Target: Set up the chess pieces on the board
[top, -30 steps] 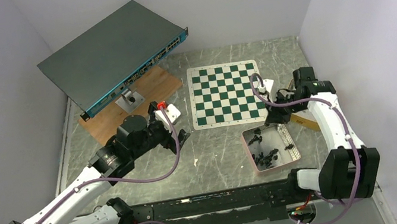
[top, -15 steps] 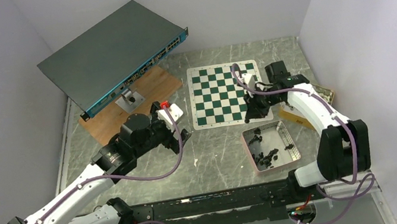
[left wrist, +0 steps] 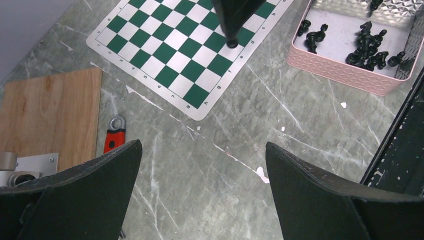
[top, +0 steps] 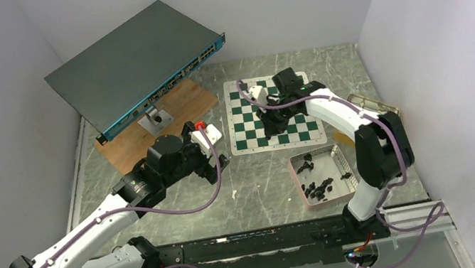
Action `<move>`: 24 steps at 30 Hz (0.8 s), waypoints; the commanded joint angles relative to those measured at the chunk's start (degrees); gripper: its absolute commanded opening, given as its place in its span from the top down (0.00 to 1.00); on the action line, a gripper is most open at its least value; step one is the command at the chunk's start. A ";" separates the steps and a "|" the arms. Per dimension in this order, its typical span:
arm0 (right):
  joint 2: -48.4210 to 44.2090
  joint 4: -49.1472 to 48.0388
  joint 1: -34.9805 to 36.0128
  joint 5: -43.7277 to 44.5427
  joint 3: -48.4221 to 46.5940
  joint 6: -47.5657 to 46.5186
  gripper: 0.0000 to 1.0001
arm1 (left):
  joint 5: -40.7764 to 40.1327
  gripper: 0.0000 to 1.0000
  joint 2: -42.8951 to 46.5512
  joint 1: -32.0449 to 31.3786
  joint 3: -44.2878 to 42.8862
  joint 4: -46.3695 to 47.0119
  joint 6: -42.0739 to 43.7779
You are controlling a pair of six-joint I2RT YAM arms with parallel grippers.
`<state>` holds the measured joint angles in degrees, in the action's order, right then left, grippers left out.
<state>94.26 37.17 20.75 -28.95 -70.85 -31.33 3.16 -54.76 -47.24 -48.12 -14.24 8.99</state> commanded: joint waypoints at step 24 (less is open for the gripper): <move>6.34 -18.50 5.35 7.53 5.16 6.77 1.00 | -1.07 0.01 -2.62 -0.18 -1.01 1.58 1.82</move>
<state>99.59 22.17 25.78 -21.04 -65.89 -26.30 2.52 -57.01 -47.24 -48.12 -14.35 9.96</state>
